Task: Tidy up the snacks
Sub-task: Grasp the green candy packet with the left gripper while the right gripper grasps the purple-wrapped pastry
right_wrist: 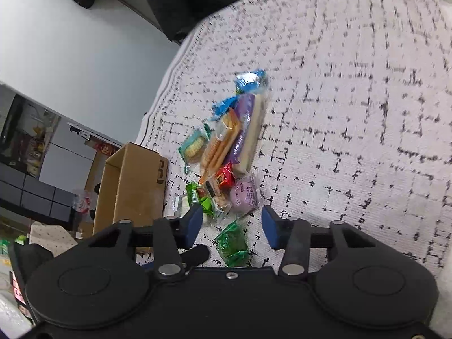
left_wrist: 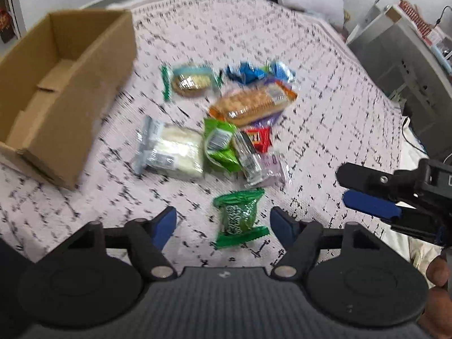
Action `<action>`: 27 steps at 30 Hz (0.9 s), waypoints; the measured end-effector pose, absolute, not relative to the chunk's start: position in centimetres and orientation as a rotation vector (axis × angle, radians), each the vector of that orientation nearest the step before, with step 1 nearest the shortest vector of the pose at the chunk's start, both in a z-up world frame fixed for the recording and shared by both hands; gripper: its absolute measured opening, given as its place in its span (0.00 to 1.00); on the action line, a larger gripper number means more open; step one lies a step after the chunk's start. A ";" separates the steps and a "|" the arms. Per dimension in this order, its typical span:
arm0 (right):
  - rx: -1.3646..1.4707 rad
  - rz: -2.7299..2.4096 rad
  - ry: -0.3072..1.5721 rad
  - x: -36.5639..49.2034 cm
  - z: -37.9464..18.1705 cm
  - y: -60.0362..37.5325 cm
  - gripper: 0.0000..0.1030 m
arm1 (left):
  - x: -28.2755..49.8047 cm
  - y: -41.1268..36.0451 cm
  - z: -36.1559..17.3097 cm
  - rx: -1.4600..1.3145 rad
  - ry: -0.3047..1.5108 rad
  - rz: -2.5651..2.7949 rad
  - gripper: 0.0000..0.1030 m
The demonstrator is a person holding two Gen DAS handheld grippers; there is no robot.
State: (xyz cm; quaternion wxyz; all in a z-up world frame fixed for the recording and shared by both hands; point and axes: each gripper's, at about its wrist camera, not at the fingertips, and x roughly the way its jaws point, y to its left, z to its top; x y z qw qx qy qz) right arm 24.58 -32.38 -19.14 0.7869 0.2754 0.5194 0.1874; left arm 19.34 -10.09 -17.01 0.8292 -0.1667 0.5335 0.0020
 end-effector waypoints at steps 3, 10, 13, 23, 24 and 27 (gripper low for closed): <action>0.623 0.383 1.156 25.6 -20.4 -32.5 0.38 | 20.1 -10.8 -18.2 -0.361 1.168 0.000 0.66; 0.616 0.392 1.214 27.3 -22.4 -31.4 0.38 | 21.8 -11.8 -20.6 -0.367 1.230 0.021 0.66; 0.604 0.395 1.232 28.2 -23.0 -30.8 0.38 | 22.3 -11.9 -21.3 -0.374 1.249 0.033 0.57; 0.578 0.378 1.278 30.7 -24.6 -28.6 0.39 | 22.8 -11.9 -21.1 -0.342 1.255 0.079 0.36; 0.567 0.379 1.282 30.9 -24.8 -28.3 0.39 | 22.7 -11.8 -21.0 -0.347 1.250 0.081 0.36; 0.520 0.388 1.294 31.0 -25.4 -27.3 0.31 | 22.0 -11.3 -20.9 -0.373 1.247 0.091 0.33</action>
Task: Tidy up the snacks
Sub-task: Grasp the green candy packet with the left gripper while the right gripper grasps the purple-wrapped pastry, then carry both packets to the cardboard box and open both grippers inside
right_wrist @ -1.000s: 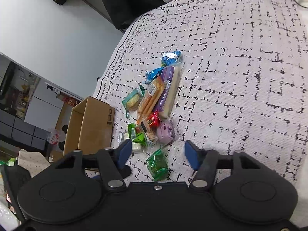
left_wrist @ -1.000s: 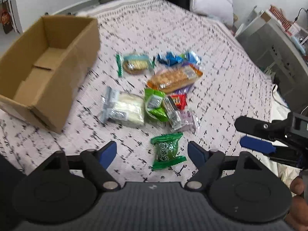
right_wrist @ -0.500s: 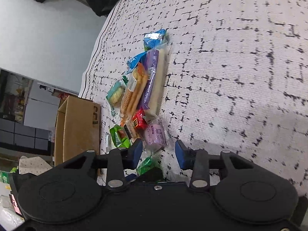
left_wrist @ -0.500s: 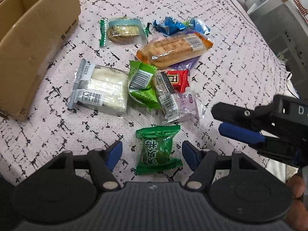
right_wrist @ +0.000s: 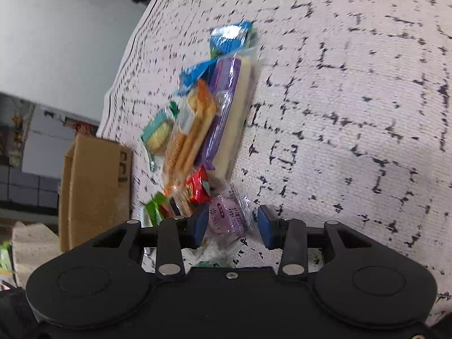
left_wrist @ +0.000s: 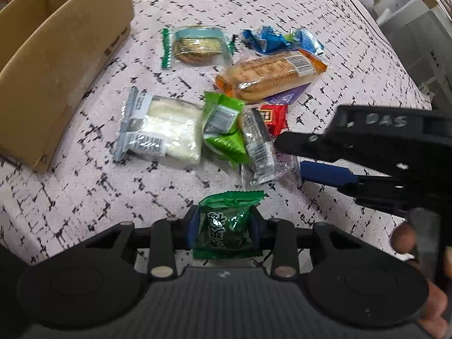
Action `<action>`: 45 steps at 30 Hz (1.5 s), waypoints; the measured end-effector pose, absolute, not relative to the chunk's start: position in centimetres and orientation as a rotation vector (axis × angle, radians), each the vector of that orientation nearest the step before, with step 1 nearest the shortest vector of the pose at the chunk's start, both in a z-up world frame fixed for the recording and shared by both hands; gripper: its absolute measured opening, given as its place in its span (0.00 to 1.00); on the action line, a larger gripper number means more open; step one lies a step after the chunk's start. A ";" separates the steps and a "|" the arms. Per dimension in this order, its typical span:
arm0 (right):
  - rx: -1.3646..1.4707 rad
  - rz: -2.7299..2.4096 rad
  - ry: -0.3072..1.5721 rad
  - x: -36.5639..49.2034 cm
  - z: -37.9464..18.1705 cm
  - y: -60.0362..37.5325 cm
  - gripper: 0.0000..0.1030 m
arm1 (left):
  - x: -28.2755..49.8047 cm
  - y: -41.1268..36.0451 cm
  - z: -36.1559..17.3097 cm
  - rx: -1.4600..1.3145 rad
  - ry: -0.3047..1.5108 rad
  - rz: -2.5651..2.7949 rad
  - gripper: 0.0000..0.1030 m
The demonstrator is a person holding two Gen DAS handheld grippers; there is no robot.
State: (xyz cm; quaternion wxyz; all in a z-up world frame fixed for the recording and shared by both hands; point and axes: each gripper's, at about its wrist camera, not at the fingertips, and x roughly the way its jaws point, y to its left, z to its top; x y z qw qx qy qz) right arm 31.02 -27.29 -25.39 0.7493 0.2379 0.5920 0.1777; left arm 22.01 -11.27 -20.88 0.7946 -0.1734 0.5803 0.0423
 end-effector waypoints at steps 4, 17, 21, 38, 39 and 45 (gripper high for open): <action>0.508 0.399 1.276 30.5 -25.2 -27.1 0.25 | 21.4 -10.8 -20.0 -0.372 1.223 0.096 0.33; 0.470 0.391 1.160 27.9 -22.0 -28.1 0.20 | 18.3 -8.5 -15.4 -0.375 1.083 0.102 0.32; 0.469 0.387 1.119 26.8 -20.8 -28.7 0.19 | 17.1 -7.3 -13.8 -0.389 1.042 0.119 0.32; 0.430 0.444 0.954 23.9 -16.5 -28.5 0.18 | 12.1 -3.5 -8.4 -0.400 0.884 0.149 0.32; 0.426 0.452 0.941 23.7 -16.2 -28.4 0.18 | 11.9 -3.3 -8.1 -0.398 0.874 0.150 0.32; 0.421 0.505 0.864 22.9 -14.6 -27.2 0.18 | 10.6 -1.4 -7.0 -0.402 0.823 0.174 0.32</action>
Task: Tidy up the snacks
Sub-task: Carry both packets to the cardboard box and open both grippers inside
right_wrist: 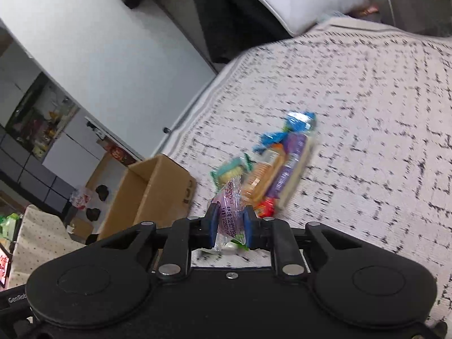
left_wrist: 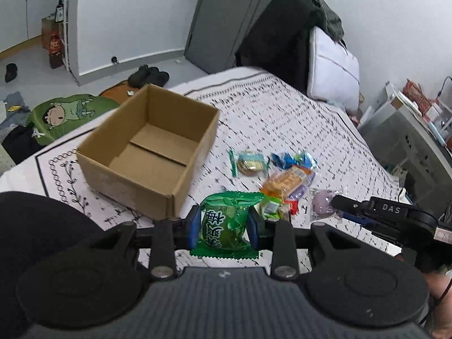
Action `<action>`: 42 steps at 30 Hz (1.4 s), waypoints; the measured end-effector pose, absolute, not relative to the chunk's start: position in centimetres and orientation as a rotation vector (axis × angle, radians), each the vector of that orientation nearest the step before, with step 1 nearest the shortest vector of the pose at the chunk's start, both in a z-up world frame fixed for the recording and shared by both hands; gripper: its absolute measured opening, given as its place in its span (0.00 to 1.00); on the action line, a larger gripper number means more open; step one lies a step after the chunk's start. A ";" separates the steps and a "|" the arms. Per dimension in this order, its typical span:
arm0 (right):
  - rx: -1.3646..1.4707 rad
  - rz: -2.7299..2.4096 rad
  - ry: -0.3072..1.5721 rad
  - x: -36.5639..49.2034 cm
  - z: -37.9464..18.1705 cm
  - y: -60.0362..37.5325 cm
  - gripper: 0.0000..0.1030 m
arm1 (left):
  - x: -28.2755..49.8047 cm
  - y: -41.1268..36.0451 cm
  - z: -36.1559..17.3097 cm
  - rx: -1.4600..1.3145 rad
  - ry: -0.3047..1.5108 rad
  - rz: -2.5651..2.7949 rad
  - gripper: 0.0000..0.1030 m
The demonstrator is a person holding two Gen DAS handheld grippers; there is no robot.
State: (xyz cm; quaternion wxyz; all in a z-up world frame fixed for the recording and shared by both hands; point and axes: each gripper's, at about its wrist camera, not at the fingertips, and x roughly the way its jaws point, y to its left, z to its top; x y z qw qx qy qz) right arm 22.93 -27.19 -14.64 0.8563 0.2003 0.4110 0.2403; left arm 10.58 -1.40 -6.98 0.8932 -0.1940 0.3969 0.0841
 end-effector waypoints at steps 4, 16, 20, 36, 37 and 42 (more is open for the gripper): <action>0.444 0.543 0.836 22.6 -14.3 -26.1 0.18 | 10.0 -0.1 -6.5 -0.415 0.795 0.201 0.32; 0.488 0.614 0.787 22.8 -14.7 -21.9 0.18 | 10.2 4.4 -6.0 -0.430 0.752 0.258 0.32; 0.523 0.636 0.778 23.1 -15.0 -20.2 0.18 | 10.5 5.8 -6.4 -0.429 0.744 0.265 0.32; 0.498 0.779 0.766 22.9 -15.1 -13.6 0.18 | 13.2 11.2 -8.2 -0.430 0.721 0.241 0.32; 0.492 0.780 0.766 23.0 -15.1 -13.4 0.18 | 13.4 11.4 -8.5 -0.436 0.718 0.233 0.32; 0.472 0.763 0.786 23.7 -15.6 -12.1 0.18 | 13.7 11.7 -10.0 -0.449 0.704 0.202 0.33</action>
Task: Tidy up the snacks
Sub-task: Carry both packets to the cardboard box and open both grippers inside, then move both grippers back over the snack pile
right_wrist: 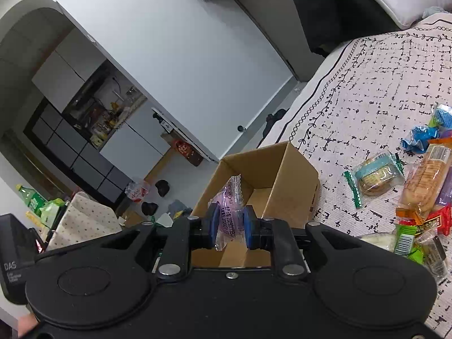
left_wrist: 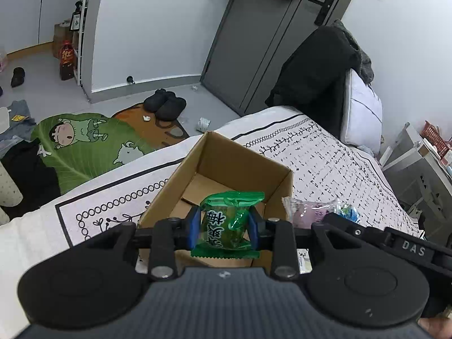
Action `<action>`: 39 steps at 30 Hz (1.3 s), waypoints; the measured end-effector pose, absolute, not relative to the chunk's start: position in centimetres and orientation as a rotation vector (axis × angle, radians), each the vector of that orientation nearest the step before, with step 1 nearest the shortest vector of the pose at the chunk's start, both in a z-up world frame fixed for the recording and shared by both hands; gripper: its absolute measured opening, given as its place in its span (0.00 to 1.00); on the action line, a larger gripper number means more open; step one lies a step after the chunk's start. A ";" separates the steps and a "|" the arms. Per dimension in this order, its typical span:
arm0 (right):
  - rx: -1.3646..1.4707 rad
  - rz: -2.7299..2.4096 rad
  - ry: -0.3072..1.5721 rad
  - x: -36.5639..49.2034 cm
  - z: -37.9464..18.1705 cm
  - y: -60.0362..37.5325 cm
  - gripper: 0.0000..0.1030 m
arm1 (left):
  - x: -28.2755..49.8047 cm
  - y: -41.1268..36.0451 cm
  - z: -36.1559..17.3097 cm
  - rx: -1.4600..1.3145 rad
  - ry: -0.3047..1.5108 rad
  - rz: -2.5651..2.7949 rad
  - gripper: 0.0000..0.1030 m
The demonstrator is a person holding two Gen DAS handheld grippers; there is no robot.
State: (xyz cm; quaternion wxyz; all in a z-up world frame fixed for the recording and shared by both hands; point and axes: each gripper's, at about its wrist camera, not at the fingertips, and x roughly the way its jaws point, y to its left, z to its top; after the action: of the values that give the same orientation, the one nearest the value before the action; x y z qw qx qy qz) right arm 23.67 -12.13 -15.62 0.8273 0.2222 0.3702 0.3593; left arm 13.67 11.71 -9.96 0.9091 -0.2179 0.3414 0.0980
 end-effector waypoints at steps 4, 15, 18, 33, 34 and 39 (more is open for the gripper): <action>0.460 0.759 0.794 23.8 -15.9 -11.1 0.18 | 13.7 12.5 -10.4 -0.490 0.709 0.232 0.35; 0.425 0.770 0.790 22.9 -15.6 -9.9 0.49 | 13.2 14.3 -11.3 -0.623 0.722 0.225 0.47; 0.415 0.748 0.790 22.8 -15.4 -10.2 0.51 | 12.8 14.4 -11.2 -0.632 0.708 0.225 0.51; 0.285 0.647 0.825 20.8 -13.0 -13.6 0.73 | 12.2 13.4 -10.4 -0.606 0.731 0.261 0.75; 0.277 0.638 0.822 20.8 -12.8 -13.9 0.78 | 12.1 13.2 -10.3 -0.599 0.736 0.256 0.75; 0.274 0.613 0.809 20.7 -11.5 -16.2 0.84 | 12.1 12.0 -9.3 -0.530 0.757 0.274 0.82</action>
State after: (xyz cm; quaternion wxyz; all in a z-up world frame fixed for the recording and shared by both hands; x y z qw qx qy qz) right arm 20.72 -16.16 -11.54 0.8650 0.1308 0.3862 0.2925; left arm 12.07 12.00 -9.30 0.8862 -0.2550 0.3638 0.1316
